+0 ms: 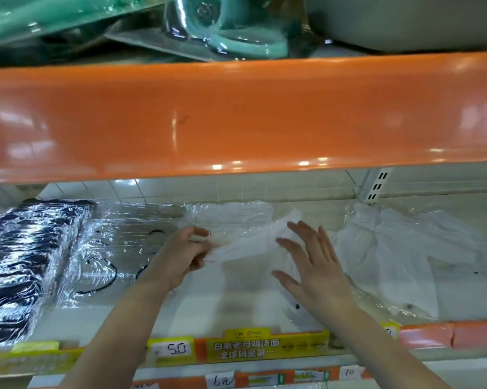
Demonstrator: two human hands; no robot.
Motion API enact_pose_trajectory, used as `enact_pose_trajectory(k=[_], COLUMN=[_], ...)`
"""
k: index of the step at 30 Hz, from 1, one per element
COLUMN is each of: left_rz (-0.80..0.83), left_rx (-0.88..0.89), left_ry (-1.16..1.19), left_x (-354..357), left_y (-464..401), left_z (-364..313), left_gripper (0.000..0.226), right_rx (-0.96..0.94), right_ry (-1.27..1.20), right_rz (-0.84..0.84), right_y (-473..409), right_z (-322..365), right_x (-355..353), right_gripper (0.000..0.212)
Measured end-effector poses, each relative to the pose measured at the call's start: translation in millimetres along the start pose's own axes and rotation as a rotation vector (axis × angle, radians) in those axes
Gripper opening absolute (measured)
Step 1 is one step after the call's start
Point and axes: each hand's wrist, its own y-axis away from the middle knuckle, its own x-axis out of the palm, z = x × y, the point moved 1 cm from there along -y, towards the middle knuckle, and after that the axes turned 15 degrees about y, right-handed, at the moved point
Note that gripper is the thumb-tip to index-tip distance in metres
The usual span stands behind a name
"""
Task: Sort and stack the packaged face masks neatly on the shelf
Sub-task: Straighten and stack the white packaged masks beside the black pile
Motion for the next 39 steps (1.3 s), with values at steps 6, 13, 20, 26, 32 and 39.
enact_pose_trajectory(k=[6, 13, 20, 26, 32, 39], left_rz=[0.073, 0.081, 0.006, 0.008, -0.063, 0.01], left_rx=[0.144, 0.663, 0.777, 0.907, 0.87, 0.759], left_ry=[-0.203, -0.736, -1.064, -1.12, -1.216, -1.265], left_x=[-5.8, 7.6, 31.3, 39.3, 24.4, 14.6], left_y=[1.1, 18.2, 8.8, -10.8, -50.0, -54.5], left_z=[-16.7, -20.8, -32.9, -34.9, -11.2, 30.1], left_gripper=[0.015, 0.07, 0.047, 0.046, 0.048, 0.029], right_rx=[-0.107, 0.041, 0.182, 0.267, 0.139, 0.105], right_ry=[0.128, 0.048, -0.046, -0.015, 0.014, 0.078], right_rz=[-0.101, -0.013, -0.09, -0.167, -0.038, 0.209], right_y=[-20.8, -49.7, -89.9, -113.5, -97.6, -58.9], right_z=[-11.3, -5.2, 7.1, 16.6, 17.3, 16.7], right_x=[7.5, 12.0, 13.3, 17.1, 47.4, 72.0], right_gripper=[0.018, 0.026, 0.026, 0.015, 0.03, 0.033])
